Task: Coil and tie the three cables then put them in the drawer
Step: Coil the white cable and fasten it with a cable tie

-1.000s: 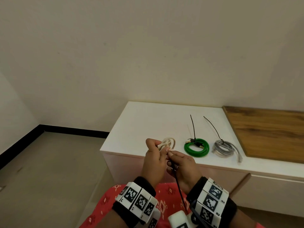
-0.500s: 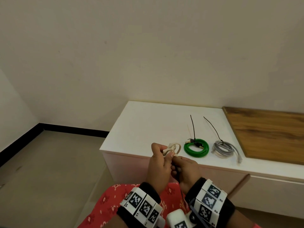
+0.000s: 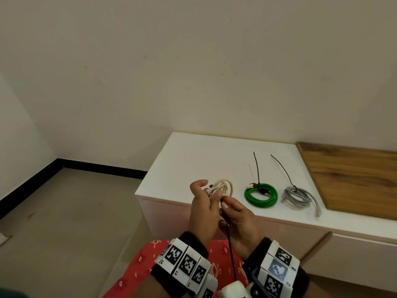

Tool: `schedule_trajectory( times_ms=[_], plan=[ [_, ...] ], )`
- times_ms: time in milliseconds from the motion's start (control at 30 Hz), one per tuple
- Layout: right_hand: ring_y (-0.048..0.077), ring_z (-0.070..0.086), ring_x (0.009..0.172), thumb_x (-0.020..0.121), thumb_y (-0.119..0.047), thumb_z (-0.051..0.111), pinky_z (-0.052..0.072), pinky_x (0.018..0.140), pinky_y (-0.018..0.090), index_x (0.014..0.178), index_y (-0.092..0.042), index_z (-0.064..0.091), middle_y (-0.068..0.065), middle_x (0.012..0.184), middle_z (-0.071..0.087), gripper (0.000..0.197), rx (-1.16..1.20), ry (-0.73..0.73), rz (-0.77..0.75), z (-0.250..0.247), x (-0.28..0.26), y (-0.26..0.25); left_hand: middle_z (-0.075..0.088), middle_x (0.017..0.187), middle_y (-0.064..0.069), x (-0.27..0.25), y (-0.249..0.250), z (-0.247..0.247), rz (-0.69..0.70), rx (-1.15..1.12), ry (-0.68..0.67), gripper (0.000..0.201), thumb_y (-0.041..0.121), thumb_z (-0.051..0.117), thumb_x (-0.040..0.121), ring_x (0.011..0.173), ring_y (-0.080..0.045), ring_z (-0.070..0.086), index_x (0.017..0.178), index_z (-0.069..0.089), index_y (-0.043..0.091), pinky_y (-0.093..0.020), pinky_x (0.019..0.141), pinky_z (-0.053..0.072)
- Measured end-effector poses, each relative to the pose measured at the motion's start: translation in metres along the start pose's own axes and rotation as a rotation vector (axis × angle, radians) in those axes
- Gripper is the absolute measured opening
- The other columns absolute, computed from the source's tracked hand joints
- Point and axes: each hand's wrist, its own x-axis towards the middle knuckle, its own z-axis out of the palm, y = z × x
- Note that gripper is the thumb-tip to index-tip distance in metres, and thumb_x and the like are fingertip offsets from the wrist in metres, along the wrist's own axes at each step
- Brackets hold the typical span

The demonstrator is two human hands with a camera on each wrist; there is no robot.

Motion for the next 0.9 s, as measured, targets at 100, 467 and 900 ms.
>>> schedule_trajectory(
  times_ms=[100, 467, 900],
  plan=[
    [0.011, 0.05, 0.056, 0.088, 0.005, 0.045, 0.038, 0.041, 0.014, 0.086, -0.01, 0.068, 0.001, 0.065, 0.07, 0.028, -0.026, 0.021, -0.016, -0.001, 0.0, 0.002, 0.057, 0.091, 0.001, 0.002, 0.0, -0.003, -0.009, 0.055, -0.039, 0.014, 0.012, 0.045, 0.094, 0.076, -0.003, 0.057, 0.105, 0.037, 0.016, -0.007, 0.06, 0.046],
    [0.009, 0.053, 0.041, 0.082, 0.003, 0.059, 0.047, 0.042, 0.019, 0.08, 0.001, 0.063, 0.009, 0.058, 0.061, 0.005, -0.424, -0.112, -0.185, -0.005, -0.006, -0.02, 0.058, 0.08, -0.002, 0.01, -0.011, -0.014, -0.023, 0.113, -0.063, 0.014, 0.013, 0.048, 0.092, 0.06, -0.011, 0.05, 0.085, 0.043, 0.023, -0.019, 0.05, 0.036],
    [0.007, 0.062, 0.079, 0.071, -0.003, 0.065, 0.053, 0.071, 0.019, 0.088, -0.016, 0.069, 0.002, 0.084, 0.065, 0.022, -0.878, -0.443, -0.619, -0.003, -0.014, -0.039, 0.06, 0.082, 0.0, 0.02, -0.012, -0.033, -0.1, 0.018, 0.021, 0.013, 0.007, 0.05, 0.09, 0.075, -0.012, 0.056, 0.08, 0.048, 0.014, -0.016, 0.066, 0.044]
  ],
)
